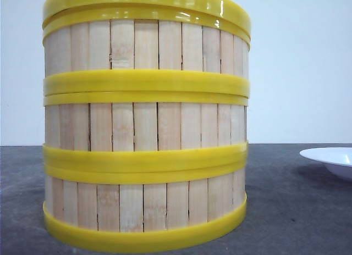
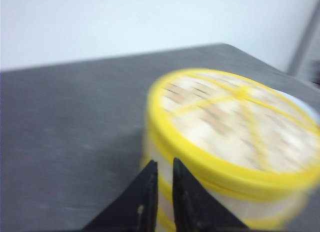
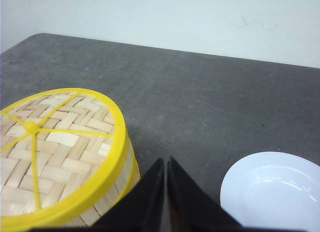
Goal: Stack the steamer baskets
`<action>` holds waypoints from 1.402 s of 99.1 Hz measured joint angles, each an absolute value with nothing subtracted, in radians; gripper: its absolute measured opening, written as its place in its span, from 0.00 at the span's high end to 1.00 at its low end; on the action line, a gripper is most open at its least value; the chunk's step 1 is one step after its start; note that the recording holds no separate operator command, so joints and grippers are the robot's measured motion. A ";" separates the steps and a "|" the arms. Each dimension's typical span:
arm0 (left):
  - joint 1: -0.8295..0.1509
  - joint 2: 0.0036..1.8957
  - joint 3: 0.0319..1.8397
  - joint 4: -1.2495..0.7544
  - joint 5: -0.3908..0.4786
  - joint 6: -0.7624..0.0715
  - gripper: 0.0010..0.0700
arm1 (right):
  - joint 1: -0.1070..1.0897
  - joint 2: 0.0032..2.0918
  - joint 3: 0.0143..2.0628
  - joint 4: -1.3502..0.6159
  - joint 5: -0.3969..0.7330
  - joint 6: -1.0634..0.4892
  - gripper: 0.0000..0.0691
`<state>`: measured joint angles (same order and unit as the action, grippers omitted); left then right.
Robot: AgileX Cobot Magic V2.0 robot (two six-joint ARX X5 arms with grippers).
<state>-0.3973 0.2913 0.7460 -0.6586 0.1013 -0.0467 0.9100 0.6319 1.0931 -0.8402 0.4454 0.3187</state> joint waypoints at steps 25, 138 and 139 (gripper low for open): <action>-0.215 0.214 0.445 -0.350 0.012 -0.030 0.97 | 0.910 0.632 1.093 -0.840 0.445 0.319 0.99; -0.144 0.004 0.033 -0.179 -0.103 -0.014 0.97 | 0.910 0.632 1.093 -0.840 0.445 0.319 0.99; -0.144 0.004 0.033 -0.179 -0.103 -0.014 0.97 | 0.910 0.632 1.093 -0.840 0.445 0.319 0.99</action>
